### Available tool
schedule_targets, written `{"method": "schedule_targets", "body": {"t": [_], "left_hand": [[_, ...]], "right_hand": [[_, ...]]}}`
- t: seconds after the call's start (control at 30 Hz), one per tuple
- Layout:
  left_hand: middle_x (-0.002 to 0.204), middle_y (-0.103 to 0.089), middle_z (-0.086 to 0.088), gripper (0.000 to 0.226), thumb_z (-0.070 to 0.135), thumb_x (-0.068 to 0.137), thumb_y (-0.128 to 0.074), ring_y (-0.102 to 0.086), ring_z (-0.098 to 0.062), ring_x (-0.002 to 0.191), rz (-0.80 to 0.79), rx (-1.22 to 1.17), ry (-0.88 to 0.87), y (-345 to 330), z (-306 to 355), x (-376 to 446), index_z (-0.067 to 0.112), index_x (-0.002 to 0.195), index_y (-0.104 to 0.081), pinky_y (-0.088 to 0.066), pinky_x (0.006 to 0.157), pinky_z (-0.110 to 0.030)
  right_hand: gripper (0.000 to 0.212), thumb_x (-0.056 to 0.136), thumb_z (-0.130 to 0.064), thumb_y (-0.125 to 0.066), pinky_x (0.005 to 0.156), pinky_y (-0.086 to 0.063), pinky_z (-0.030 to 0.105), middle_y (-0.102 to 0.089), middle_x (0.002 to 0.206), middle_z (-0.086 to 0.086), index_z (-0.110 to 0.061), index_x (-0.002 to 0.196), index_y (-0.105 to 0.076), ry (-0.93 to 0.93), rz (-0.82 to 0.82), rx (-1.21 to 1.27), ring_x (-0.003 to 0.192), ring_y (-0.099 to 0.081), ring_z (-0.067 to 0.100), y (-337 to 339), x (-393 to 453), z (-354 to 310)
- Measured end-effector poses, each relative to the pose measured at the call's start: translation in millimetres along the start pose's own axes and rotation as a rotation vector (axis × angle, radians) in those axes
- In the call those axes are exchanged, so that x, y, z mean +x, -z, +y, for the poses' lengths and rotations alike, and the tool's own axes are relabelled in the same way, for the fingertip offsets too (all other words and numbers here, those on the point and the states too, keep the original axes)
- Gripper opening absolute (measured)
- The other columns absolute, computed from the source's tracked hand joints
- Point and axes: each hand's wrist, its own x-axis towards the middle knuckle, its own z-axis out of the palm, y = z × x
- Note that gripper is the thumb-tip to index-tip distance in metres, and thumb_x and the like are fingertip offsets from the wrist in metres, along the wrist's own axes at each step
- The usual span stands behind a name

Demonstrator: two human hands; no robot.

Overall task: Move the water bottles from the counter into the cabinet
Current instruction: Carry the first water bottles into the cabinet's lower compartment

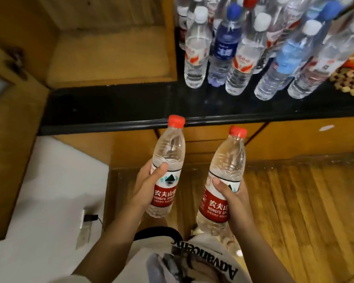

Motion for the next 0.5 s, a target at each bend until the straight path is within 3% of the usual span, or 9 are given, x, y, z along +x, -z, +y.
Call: {"method": "schedule_targets", "body": {"t": [0.2, 0.33, 0.5], "left_hand": [[0.098, -0.07, -0.004, 0.052, 0.052, 0.062, -0.055, -0.07, -0.023, 0.082, 0.138, -0.106, -0.01, 76, 17, 39, 0.026, 0.108, -0.056, -0.056, 0.063, -0.03], [0.098, -0.069, -0.001, 0.041, 0.046, 0.066, -0.053, -0.069, -0.021, 0.082, 0.199, -0.155, -0.045, 126, 42, 81, 0.03, 0.104, -0.055, -0.055, 0.064, -0.029], [0.089, -0.07, 0.007, 0.037, 0.045, 0.066, -0.053, -0.071, -0.016, 0.075, 0.238, -0.205, -0.116, 189, 85, 134, 0.031, 0.1, -0.056, -0.055, 0.059, -0.023]], "right_hand": [[0.082, 0.043, -0.053, -0.074, 0.083, -0.055, 0.046, -0.065, 0.112, -0.002, -0.038, 0.119, -0.048, 0.021, -0.124, -0.136, 0.097, -0.065, 0.024, -85, 46, -26], [0.081, 0.044, -0.05, -0.072, 0.071, -0.056, 0.035, -0.066, 0.11, 0.0, -0.033, 0.12, -0.05, 0.063, -0.173, -0.185, 0.094, -0.066, 0.022, -155, 86, -48], [0.07, 0.046, -0.05, -0.078, 0.067, -0.054, 0.028, -0.068, 0.105, -0.004, -0.041, 0.11, -0.051, 0.135, -0.243, -0.19, 0.09, -0.068, 0.018, -241, 130, -79]]}}
